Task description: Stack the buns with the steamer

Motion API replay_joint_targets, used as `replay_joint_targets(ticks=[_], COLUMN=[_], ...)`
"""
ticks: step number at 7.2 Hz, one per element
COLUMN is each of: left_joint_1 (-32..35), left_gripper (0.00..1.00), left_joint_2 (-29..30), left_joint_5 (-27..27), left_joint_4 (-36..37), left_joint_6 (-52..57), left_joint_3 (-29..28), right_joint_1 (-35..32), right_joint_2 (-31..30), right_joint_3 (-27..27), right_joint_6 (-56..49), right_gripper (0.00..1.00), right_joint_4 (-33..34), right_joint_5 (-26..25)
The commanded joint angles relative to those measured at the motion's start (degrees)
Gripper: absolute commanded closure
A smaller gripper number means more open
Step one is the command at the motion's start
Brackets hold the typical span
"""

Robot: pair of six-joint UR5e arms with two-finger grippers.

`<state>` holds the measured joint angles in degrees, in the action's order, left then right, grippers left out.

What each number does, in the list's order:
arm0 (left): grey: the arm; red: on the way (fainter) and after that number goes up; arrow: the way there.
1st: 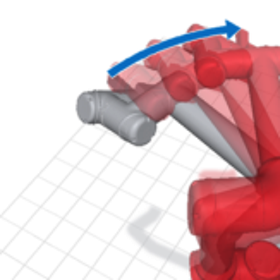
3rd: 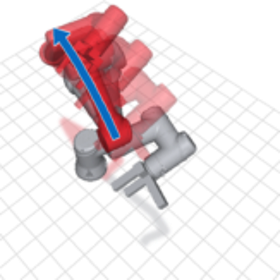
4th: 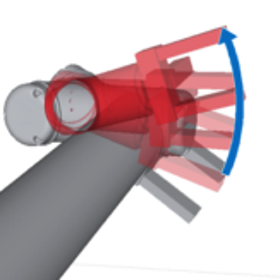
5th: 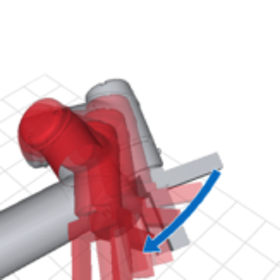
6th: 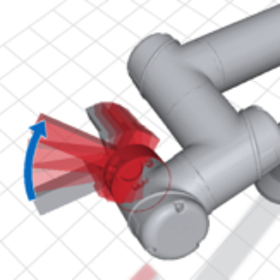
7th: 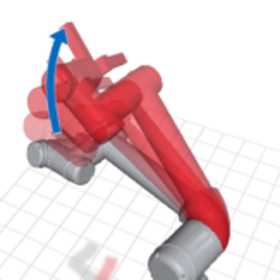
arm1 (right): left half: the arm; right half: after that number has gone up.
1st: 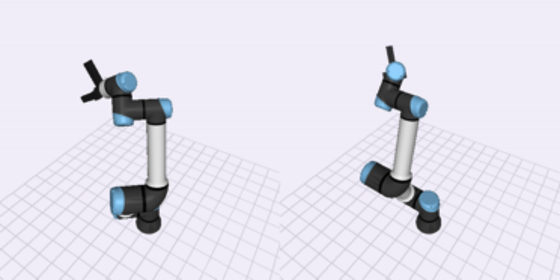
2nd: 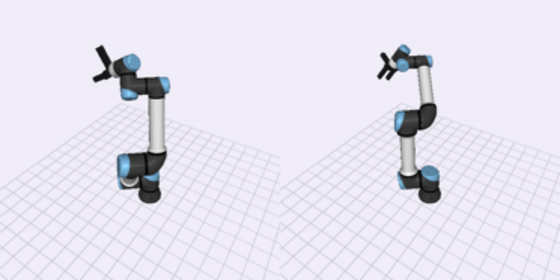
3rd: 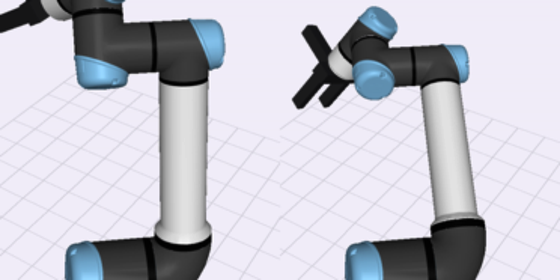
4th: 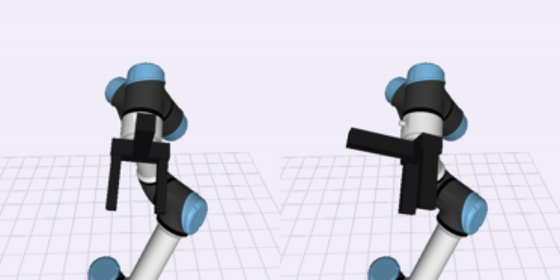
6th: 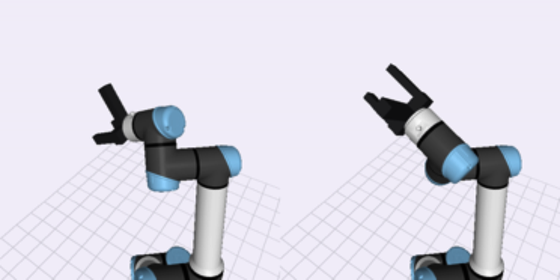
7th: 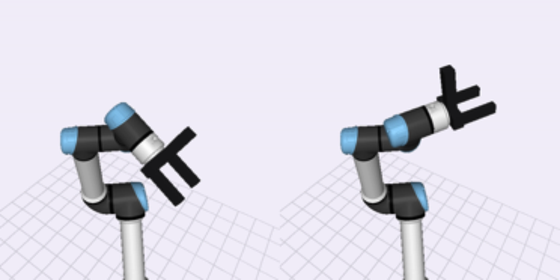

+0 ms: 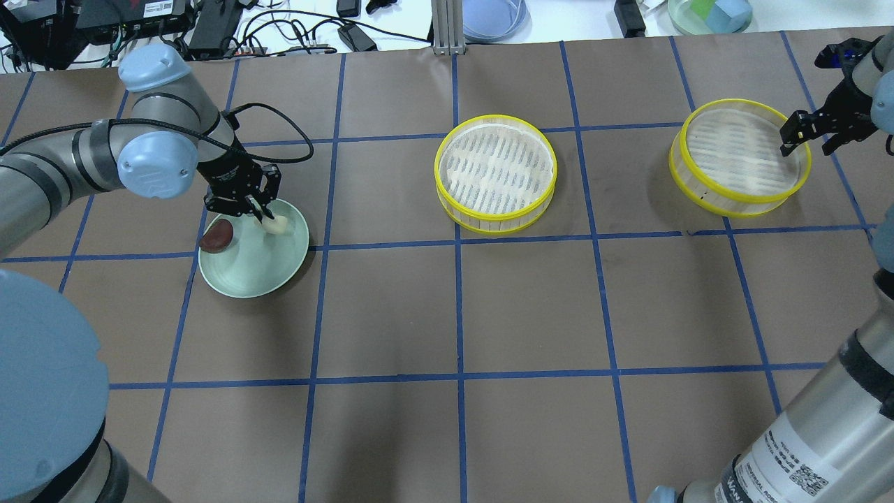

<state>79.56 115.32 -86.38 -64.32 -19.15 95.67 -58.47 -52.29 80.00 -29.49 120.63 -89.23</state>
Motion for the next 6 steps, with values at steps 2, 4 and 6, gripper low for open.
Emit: replay_joint_targets(ticks=[2, 4, 6], left_joint_1=[7.7, 15.9, 21.1], left_gripper=[1.0, 1.0, 1.0], left_joint_2=[-3.9, -3.2, -0.3], left_joint_5=[5.6, 6.4, 12.0], left_joint_4=[0.4, 10.1, 21.1], left_joint_6=[-10.3, -18.5, -25.9], left_joint_3=[-5.0, -5.4, -4.9], right_joint_1=[0.0, 0.0, 0.0], right_joint_2=[0.2, -0.1, -0.1], right_joint_3=[0.2, 0.2, 0.2], right_joint_6=[0.0, -0.1, 0.0], right_gripper=[0.55, 0.78, 0.94], right_joint_4=[0.0, 0.0, 0.0], right_joint_5=[-0.2, -0.1, -0.1])
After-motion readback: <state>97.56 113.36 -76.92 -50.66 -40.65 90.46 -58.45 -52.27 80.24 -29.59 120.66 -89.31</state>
